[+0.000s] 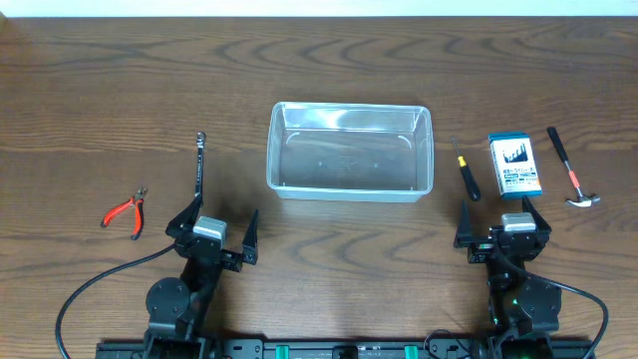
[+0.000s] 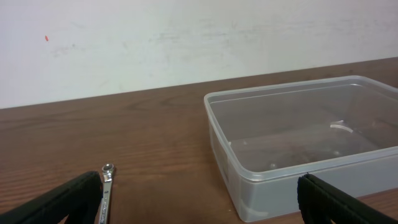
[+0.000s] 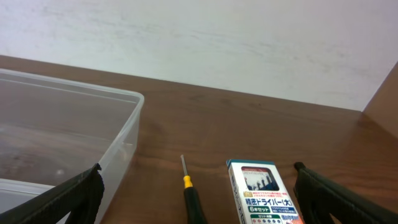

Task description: Pack container

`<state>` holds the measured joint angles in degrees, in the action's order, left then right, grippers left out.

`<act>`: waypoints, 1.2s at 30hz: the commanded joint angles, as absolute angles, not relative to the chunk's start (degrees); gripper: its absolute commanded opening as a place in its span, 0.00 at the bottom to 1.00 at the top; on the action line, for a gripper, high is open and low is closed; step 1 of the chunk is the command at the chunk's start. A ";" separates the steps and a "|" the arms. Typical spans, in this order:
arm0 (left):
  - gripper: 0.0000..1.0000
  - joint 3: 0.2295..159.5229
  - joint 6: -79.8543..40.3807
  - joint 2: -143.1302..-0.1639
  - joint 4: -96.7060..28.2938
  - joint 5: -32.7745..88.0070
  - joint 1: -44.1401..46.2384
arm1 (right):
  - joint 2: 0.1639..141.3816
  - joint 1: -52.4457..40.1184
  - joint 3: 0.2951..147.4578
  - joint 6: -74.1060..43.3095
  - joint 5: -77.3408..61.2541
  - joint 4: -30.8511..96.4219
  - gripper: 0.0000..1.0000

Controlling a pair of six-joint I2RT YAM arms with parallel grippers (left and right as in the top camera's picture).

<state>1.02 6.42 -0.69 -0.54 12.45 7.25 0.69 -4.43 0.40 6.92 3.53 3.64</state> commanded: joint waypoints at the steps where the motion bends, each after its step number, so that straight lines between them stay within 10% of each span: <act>1: 0.98 0.23 6.79 -0.23 -2.87 12.86 7.42 | 0.32 -4.82 0.32 7.35 4.29 3.88 0.99; 36: 0.98 0.23 6.81 -0.23 -2.79 12.86 7.42 | 0.32 -4.82 0.32 7.35 4.29 2.50 0.99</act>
